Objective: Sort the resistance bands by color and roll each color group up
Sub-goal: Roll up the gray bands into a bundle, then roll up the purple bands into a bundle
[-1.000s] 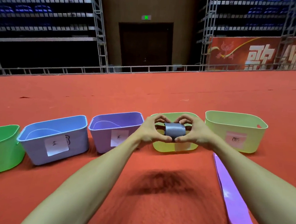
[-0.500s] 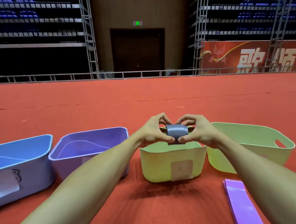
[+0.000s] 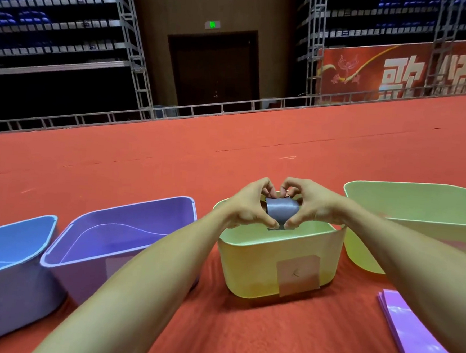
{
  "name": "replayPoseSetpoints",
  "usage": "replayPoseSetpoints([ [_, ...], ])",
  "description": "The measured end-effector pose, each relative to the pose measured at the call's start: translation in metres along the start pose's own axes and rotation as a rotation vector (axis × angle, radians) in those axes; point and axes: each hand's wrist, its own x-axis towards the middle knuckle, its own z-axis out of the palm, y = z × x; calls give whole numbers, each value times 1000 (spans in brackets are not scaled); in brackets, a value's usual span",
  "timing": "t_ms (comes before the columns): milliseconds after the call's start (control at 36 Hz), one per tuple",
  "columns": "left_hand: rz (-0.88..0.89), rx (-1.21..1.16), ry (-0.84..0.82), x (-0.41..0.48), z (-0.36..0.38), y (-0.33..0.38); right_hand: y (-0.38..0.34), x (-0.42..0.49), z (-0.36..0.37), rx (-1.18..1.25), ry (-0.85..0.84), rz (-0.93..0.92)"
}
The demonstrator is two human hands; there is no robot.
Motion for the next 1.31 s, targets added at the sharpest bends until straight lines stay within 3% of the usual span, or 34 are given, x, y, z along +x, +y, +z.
replayPoseSetpoints([
  [333,-20,334,-70,-6,6,11,-4,-1,-3,-388,-91,93],
  [528,1,384,-67,-44,3,76,-54,-62,-31,-422,80,114],
  [667,19,417,-101,-87,21,120,-76,-124,-38,-402,23,203],
  [833,3,516,-264,-142,76,134,-46,-194,-22,-547,-80,418],
  [1000,49,523,-427,-169,135,133,-8,-242,-14,-475,-90,636],
  [1306,68,439,-525,-149,191,132,41,-230,-18,-437,83,696],
])
